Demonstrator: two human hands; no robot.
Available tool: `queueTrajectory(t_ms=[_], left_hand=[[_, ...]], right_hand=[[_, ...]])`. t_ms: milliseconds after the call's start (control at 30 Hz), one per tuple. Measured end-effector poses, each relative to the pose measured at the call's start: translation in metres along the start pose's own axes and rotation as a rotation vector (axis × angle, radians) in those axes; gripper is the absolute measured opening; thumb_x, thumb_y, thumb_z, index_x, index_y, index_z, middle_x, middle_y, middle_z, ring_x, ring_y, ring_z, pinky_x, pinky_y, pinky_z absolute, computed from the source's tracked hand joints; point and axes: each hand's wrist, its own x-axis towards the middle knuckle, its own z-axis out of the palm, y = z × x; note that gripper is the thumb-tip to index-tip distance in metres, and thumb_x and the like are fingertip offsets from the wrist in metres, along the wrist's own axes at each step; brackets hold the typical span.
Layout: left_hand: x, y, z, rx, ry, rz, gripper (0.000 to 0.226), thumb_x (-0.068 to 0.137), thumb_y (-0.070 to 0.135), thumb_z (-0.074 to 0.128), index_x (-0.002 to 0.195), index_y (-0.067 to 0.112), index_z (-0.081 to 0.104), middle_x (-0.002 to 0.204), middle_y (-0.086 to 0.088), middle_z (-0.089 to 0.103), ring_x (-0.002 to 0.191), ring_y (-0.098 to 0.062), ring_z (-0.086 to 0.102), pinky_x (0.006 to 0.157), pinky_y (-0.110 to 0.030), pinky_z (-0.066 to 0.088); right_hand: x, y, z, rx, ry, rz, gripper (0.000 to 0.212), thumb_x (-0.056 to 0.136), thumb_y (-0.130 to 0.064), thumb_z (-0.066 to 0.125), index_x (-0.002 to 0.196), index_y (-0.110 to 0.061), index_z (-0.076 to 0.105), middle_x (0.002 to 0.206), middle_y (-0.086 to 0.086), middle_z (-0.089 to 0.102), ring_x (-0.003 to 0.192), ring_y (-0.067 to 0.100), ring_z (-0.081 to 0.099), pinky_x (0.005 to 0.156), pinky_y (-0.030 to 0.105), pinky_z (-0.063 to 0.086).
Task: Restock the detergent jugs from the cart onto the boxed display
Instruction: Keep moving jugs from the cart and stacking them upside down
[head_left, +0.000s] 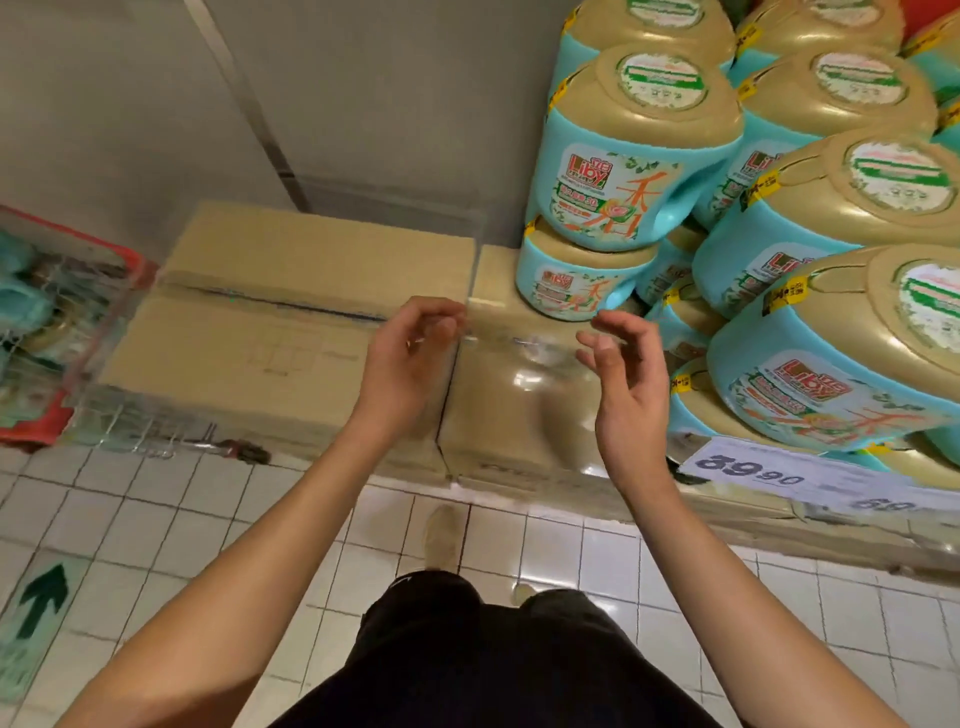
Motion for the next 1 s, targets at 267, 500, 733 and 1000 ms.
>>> queueTrajectory(t_ms=[267, 500, 733, 1000], left_hand=[[-0.172, 0.006, -0.027, -0.094, 0.351, -0.163, 0.018, 0.105, 0.0, 0.056, 0.117, 0.01, 0.066, 0.096, -0.005, 0.075, 0.094, -0.021, 0.071, 0.088, -0.031, 0.057], [-0.328, 0.006, -0.073, -0.084, 0.668, -0.238, 0.022, 0.105, -0.003, 0.055, 0.113, 0.011, 0.07, 0.099, -0.011, 0.076, 0.097, -0.021, 0.072, 0.087, -0.032, 0.059], [-0.477, -0.02, -0.135, -0.069, 0.977, -0.347, 0.022, 0.106, 0.003, 0.056, 0.113, 0.017, 0.072, 0.103, -0.006, 0.077, 0.1, -0.026, 0.074, 0.089, -0.032, 0.06], [-0.6, -0.042, -0.221, -0.075, 1.228, -0.432, 0.023, 0.108, 0.005, 0.053, 0.114, 0.017, 0.071, 0.102, -0.001, 0.077, 0.096, -0.023, 0.075, 0.086, -0.028, 0.061]], right_hand=[[-0.066, 0.001, -0.022, 0.045, -0.373, 0.021, 0.02, 0.107, -0.024, 0.053, 0.119, -0.019, 0.068, 0.112, 0.007, 0.07, 0.106, 0.035, 0.069, 0.091, 0.052, 0.06], [-0.164, -0.006, 0.016, 0.025, -0.776, 0.056, 0.017, 0.108, -0.028, 0.052, 0.109, -0.025, 0.068, 0.103, 0.003, 0.07, 0.098, 0.027, 0.068, 0.085, 0.046, 0.058], [-0.268, -0.033, 0.113, 0.108, -1.143, 0.06, 0.019, 0.106, -0.029, 0.052, 0.108, -0.025, 0.071, 0.102, 0.0, 0.073, 0.097, 0.022, 0.071, 0.085, 0.031, 0.058], [-0.383, -0.056, 0.233, 0.017, -1.463, 0.012, 0.026, 0.102, -0.042, 0.052, 0.104, -0.021, 0.069, 0.096, 0.0, 0.073, 0.091, 0.018, 0.071, 0.085, 0.024, 0.058]])
